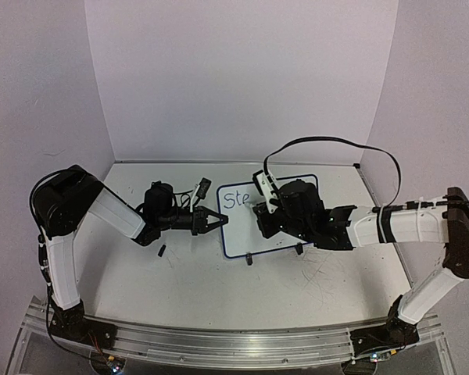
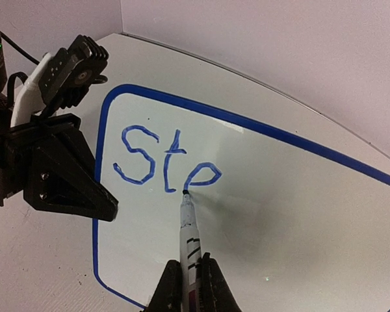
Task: Write a sentence on the whiteboard
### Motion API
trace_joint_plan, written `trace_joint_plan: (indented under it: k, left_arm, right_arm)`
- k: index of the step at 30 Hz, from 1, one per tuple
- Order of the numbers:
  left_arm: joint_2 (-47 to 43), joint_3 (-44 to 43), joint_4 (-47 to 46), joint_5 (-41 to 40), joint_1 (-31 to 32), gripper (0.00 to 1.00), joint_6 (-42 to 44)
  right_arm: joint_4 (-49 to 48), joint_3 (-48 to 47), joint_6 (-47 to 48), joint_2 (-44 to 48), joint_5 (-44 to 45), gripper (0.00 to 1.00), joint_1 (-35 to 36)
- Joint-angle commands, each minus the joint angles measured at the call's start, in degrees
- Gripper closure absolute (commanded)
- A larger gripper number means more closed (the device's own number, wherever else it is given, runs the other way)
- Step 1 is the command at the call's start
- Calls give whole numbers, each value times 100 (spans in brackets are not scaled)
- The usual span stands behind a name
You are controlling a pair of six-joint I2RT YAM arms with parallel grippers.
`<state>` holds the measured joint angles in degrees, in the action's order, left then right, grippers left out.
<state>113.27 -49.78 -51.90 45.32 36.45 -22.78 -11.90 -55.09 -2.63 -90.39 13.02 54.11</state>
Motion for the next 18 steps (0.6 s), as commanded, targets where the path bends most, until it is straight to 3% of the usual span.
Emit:
trace_joint_plan:
  k: [1, 18]
  left_arm:
    - [-206, 43, 283, 16, 3, 100, 73]
    - [-206, 52, 317, 17, 0, 100, 97]
  right_arm:
    - [80, 64, -45, 119, 226, 100, 12]
    - [183, 89, 24, 208, 359, 100, 10]
